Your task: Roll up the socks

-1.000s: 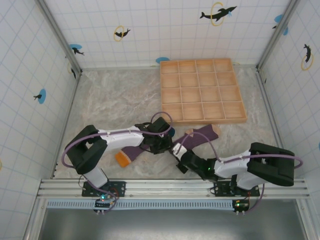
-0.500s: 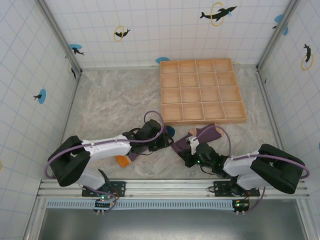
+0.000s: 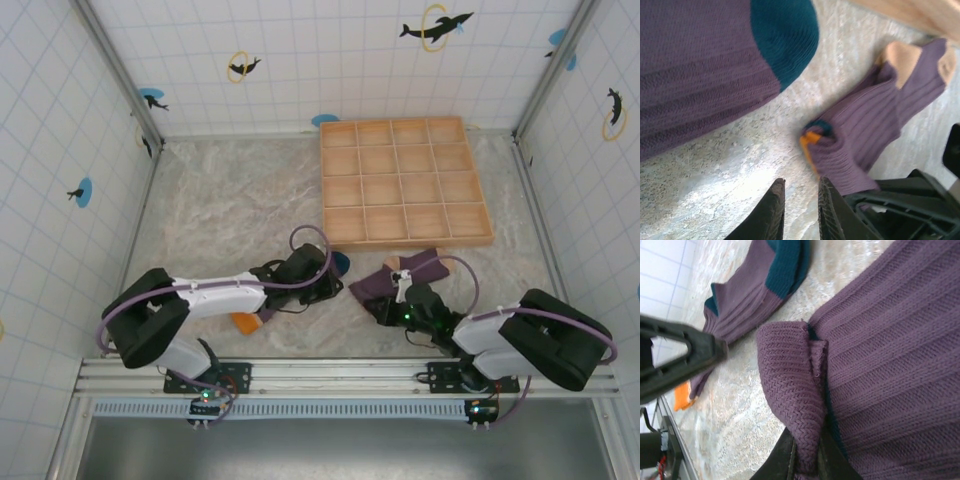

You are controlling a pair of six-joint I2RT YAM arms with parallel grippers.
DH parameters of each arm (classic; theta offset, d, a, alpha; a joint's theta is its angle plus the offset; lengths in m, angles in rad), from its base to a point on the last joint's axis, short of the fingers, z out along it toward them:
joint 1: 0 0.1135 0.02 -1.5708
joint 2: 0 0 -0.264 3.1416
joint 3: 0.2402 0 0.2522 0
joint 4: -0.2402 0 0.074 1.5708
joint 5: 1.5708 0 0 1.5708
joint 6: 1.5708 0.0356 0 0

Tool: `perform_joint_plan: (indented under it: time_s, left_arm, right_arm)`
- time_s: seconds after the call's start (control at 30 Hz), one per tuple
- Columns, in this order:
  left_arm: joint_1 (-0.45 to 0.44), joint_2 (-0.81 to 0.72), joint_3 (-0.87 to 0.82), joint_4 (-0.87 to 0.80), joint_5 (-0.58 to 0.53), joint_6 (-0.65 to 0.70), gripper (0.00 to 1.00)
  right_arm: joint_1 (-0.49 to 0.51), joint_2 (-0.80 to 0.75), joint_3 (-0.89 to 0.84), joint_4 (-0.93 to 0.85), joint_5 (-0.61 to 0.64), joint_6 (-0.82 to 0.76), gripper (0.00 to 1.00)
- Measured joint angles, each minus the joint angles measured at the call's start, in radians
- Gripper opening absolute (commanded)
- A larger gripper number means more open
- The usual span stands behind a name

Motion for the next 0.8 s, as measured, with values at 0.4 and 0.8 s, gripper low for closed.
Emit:
perform_joint_plan:
  time_s: [0.4,0.8]
  left_arm:
    - [-0.026,0.088,0.001,0.089,0.042,-0.022,0.40]
    - [-0.037,0.184,0.047,0.152,0.047,0.008,0.33]
  right_arm:
    - [-0.073,0.066,0.008,0.036,-0.078,0.147,0.00]
    - [-0.097,0.120,0.008,0.101,-0.118,0.220,0.00]
